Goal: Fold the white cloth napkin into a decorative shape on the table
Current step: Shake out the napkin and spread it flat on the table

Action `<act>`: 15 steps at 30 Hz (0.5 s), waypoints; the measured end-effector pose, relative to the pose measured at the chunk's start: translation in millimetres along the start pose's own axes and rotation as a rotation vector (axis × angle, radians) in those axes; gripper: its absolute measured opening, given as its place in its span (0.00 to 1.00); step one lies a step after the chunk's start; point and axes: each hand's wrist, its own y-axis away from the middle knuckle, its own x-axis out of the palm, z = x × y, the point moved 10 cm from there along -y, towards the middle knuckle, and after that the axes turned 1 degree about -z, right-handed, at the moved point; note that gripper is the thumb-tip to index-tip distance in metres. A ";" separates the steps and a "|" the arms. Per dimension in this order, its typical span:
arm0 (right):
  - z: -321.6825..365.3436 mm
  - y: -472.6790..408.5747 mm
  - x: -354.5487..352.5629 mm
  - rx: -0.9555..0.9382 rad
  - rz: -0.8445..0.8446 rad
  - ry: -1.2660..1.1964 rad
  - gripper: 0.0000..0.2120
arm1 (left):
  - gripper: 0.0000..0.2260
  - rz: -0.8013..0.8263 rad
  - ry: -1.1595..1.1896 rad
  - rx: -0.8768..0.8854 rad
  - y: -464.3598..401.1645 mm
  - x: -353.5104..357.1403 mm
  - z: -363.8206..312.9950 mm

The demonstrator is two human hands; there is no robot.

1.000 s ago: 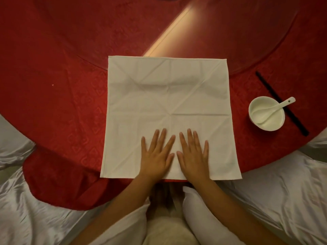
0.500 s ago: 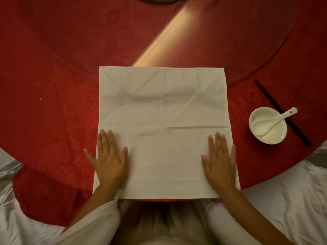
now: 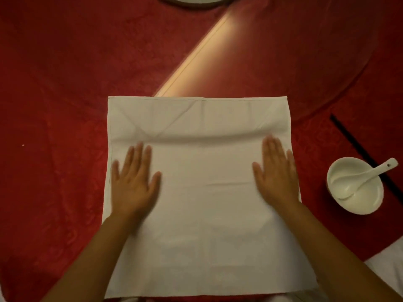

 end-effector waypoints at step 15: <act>81.7 -85.6 -26.7 -0.251 -0.158 -0.010 0.26 | 0.23 -0.189 0.007 0.272 -95.1 -29.8 -102.9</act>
